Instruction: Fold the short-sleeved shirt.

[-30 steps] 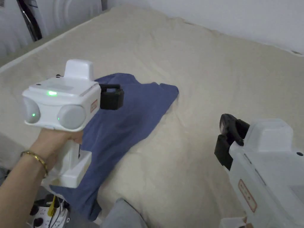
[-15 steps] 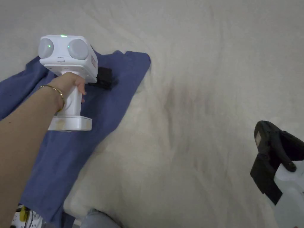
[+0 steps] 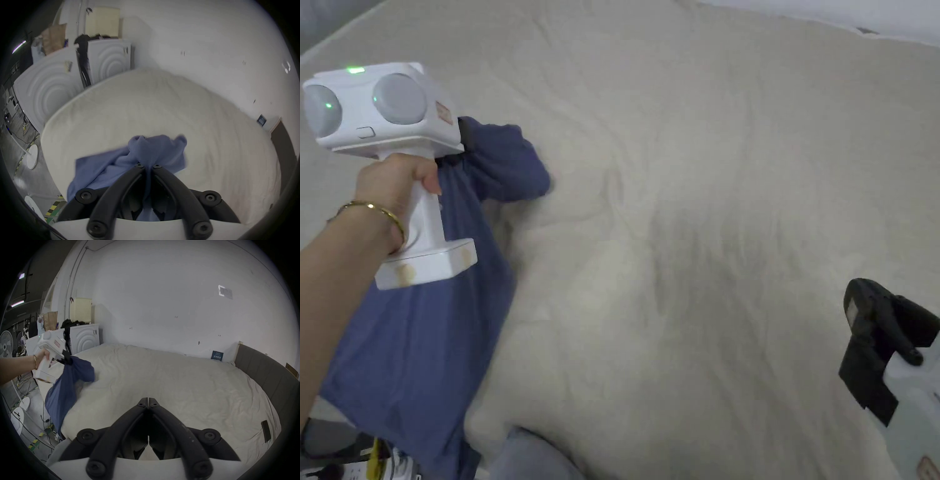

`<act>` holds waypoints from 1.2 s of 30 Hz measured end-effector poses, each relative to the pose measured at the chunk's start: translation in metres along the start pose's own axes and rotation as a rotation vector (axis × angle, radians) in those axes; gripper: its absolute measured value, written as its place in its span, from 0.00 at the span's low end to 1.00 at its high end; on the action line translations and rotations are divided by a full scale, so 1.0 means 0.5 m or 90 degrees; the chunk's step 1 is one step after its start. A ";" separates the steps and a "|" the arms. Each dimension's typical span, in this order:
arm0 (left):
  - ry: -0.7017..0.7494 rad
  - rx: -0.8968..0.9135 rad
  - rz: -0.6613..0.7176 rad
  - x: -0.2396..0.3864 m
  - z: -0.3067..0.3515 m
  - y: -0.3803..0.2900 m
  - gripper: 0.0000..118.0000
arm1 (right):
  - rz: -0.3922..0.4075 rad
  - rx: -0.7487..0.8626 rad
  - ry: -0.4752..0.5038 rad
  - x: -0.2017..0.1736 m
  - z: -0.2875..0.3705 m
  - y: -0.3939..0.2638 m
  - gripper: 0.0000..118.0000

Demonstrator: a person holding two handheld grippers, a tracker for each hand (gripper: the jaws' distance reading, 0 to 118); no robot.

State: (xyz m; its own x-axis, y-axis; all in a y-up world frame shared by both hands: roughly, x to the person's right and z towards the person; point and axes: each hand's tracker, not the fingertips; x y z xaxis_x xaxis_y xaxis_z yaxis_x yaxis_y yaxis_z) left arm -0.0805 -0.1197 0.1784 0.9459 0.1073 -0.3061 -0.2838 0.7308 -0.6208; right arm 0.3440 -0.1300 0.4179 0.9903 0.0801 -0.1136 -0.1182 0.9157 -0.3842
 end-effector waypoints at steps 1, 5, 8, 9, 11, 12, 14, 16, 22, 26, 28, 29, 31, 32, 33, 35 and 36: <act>-0.002 0.015 0.005 -0.001 0.051 0.009 0.02 | -0.005 0.010 -0.002 0.006 0.019 -0.001 0.02; -0.018 0.127 0.006 0.019 0.293 0.059 0.02 | -0.021 0.042 -0.018 0.030 0.101 -0.004 0.02; -0.063 0.203 -0.003 -0.008 0.387 0.140 0.02 | -0.018 0.068 -0.033 0.050 0.157 -0.004 0.02; -0.074 0.235 -0.012 0.000 0.426 0.155 0.02 | -0.015 0.080 -0.042 0.055 0.174 -0.003 0.02; -0.113 0.306 -0.025 0.035 0.534 0.174 0.02 | -0.018 0.100 -0.052 0.069 0.206 0.005 0.02; -0.140 0.327 -0.018 0.050 0.585 0.189 0.02 | -0.021 0.109 -0.053 0.076 0.221 0.009 0.02; -0.195 0.373 -0.024 0.079 0.670 0.218 0.02 | -0.020 0.126 -0.059 0.088 0.248 0.017 0.02; -0.219 0.413 -0.059 0.127 0.730 0.234 0.02 | -0.009 0.146 -0.073 0.098 0.272 0.025 0.02; -0.318 0.488 -0.092 0.275 0.863 0.286 0.02 | -0.012 0.187 -0.120 0.133 0.332 0.037 0.02; -0.346 0.480 -0.108 0.391 0.867 0.301 0.02 | -0.025 0.193 -0.162 0.160 0.364 0.030 0.02; -0.365 0.461 -0.122 0.442 0.842 0.300 0.02 | -0.031 0.188 -0.178 0.173 0.374 0.021 0.02; -0.379 0.442 -0.123 0.466 0.817 0.288 0.02 | -0.033 0.182 -0.189 0.180 0.379 0.016 0.02; -0.402 0.402 -0.144 0.513 0.775 0.238 0.02 | -0.034 0.169 -0.204 0.193 0.383 0.003 0.02; -0.404 0.373 -0.161 0.537 0.739 0.210 0.02 | -0.036 0.162 -0.211 0.199 0.384 -0.004 0.02; -0.402 0.348 -0.176 0.558 0.699 0.179 0.02 | -0.039 0.154 -0.218 0.204 0.384 -0.010 0.02; -0.399 0.282 -0.208 0.598 0.612 0.105 0.02 | -0.046 0.138 -0.226 0.212 0.384 -0.018 0.02; -0.400 0.242 -0.217 0.612 0.563 0.060 0.02 | -0.051 0.132 -0.229 0.216 0.384 -0.023 0.02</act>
State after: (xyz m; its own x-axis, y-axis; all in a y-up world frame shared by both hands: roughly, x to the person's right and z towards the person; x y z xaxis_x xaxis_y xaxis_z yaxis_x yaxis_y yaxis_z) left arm 0.2448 0.1247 0.2691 0.9145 0.1130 0.3885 0.0025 0.9586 -0.2849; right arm 0.4662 -0.0564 0.5859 0.9624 0.1039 0.2511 -0.0586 0.9816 -0.1816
